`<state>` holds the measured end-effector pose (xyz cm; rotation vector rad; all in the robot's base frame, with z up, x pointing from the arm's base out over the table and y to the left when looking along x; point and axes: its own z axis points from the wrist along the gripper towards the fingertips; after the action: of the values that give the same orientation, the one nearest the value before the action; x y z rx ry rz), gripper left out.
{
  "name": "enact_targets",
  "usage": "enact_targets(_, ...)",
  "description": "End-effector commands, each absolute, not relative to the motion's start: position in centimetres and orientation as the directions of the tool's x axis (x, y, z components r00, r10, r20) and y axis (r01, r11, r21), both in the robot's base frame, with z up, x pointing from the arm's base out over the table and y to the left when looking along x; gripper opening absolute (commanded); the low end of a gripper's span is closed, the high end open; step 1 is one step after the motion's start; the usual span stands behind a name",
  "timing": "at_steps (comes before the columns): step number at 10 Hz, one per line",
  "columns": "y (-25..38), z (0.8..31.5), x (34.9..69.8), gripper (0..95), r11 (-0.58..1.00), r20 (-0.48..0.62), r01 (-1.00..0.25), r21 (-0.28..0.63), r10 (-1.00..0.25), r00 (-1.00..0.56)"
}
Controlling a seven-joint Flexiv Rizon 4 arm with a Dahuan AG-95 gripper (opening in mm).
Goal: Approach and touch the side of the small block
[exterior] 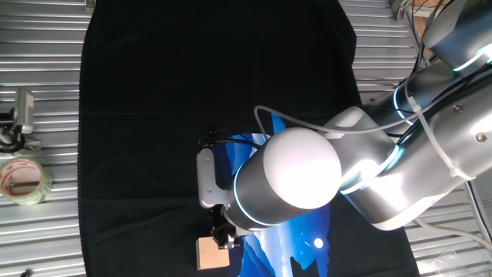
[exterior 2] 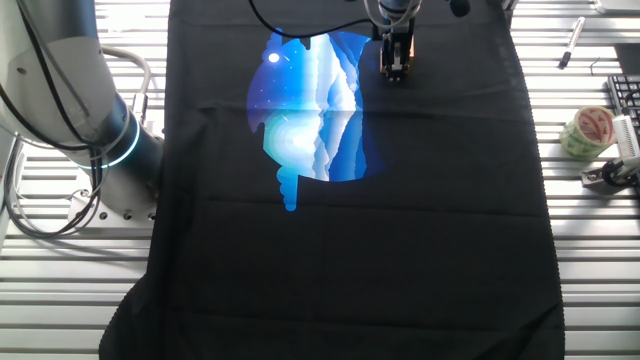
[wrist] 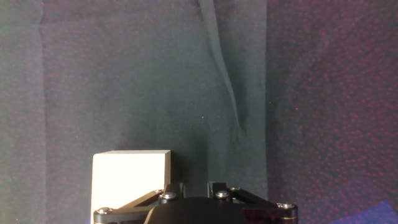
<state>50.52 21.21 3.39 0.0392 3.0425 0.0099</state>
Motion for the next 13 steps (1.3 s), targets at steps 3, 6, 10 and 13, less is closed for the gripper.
enact_targets(3,21.2,3.33,50.52,19.0,1.0,-0.101,0.02,0.007,0.021,-0.995)
enact_targets(6,21.19,3.27,50.52,19.0,1.0,-0.102,0.015,0.009,0.016,-0.995)
enact_targets(10,21.17,3.16,50.52,38.0,1.0,-0.106,0.012,0.01,0.013,-0.994)
enact_targets(13,21.16,3.13,50.52,38.0,1.0,-0.107,0.005,0.008,0.006,-0.994)
